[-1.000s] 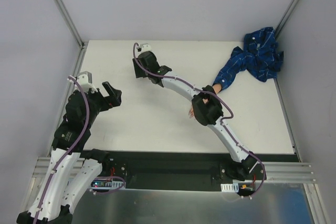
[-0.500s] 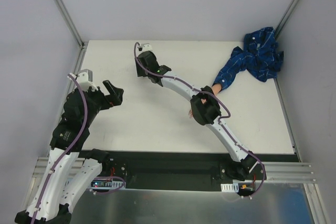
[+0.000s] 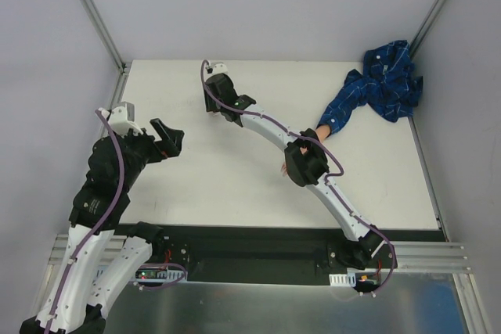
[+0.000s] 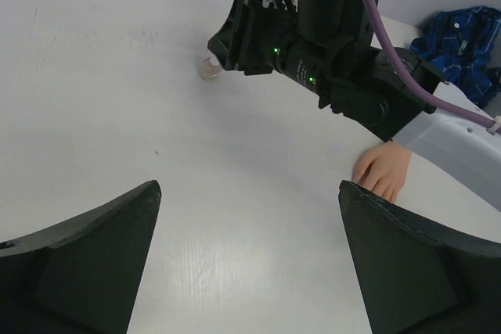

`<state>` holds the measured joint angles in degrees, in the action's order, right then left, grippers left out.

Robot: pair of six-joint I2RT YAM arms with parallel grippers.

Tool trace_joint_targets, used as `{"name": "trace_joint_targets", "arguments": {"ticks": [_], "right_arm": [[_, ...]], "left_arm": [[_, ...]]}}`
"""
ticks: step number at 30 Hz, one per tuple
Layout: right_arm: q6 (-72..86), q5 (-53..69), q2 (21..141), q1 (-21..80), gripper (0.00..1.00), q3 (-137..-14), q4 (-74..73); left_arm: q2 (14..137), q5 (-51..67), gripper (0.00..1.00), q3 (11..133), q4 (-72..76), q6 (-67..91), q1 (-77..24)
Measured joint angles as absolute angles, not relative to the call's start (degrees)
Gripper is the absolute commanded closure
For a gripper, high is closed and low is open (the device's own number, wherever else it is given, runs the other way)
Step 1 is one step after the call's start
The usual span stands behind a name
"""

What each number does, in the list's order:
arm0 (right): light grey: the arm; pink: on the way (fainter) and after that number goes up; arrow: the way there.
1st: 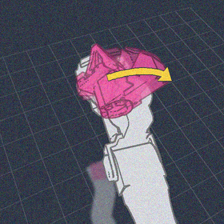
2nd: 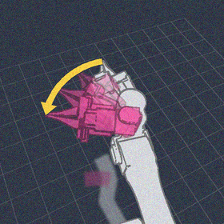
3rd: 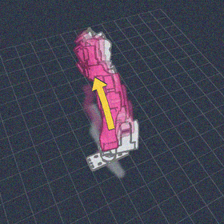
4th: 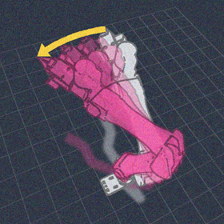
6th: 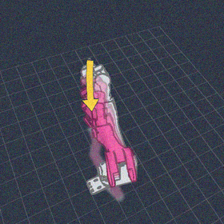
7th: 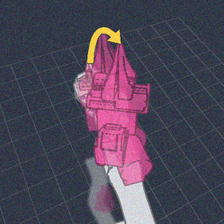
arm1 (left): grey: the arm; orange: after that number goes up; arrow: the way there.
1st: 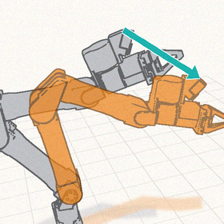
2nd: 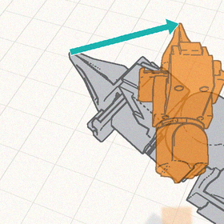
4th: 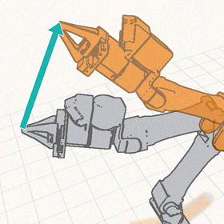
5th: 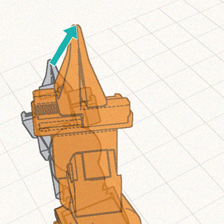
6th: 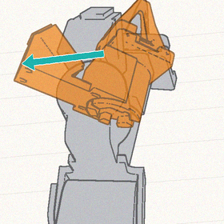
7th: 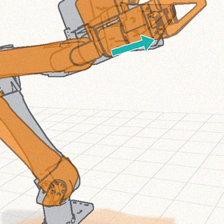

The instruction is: Paint the nails

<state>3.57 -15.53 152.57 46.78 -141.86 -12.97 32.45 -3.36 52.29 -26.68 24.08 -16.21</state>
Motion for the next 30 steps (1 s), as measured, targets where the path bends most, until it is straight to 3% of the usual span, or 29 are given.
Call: {"name": "trace_joint_targets", "arguments": {"ticks": [3, 14, 21, 30], "right_arm": [[3.6, -15.6, 152.6, 46.8, 0.66, -141.9, -13.7], [3.4, -15.4, 152.6, 46.8, 0.66, -142.1, -14.0], [3.2, -14.9, 152.6, 46.8, 0.75, -142.1, -14.0], [2.9, -14.7, 152.6, 46.8, 0.95, -142.0, -13.8]], "left_arm": [[32.1, -3.4, 0.05, 52.6, -26.8, 24.1, -16.4], [31.8, -3.2, 0.04, 54.0, -27.4, 24.1, -17.0], [31.7, -3.2, 0.04, 54.0, -27.6, 24.1, -17.2], [31.7, -3.1, 0.04, 54.3, -27.9, 24.1, -17.3]]}}
